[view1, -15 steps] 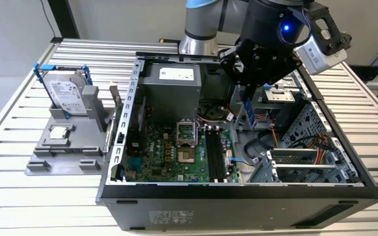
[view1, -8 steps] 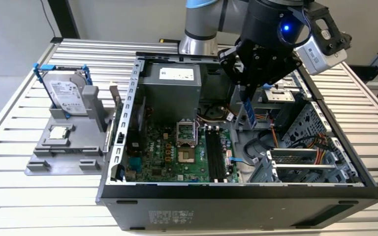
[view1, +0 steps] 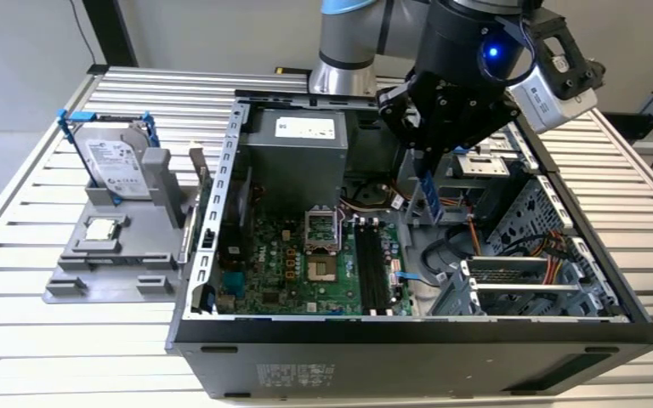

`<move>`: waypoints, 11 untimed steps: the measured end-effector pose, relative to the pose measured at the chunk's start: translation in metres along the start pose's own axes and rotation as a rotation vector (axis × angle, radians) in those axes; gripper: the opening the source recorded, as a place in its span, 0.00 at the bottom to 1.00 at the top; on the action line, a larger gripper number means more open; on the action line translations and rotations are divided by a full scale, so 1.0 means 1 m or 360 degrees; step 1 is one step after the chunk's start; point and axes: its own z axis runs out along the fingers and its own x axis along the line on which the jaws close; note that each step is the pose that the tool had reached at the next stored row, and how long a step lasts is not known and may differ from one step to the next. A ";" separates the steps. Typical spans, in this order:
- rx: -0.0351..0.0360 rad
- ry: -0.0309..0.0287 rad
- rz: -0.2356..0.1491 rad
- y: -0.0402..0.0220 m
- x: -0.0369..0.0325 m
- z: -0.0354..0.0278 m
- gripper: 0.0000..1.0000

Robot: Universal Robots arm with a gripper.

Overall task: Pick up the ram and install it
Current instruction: 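Insert the ram into the slot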

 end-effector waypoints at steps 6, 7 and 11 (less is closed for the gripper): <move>0.0000 0.00000 0.0002 0.0001 0.0003 0.0105 0.00; 0.0000 0.00000 0.0003 0.0001 0.0004 0.0124 0.00; 0.0002 0.00008 0.0004 0.0000 0.0006 0.0195 0.00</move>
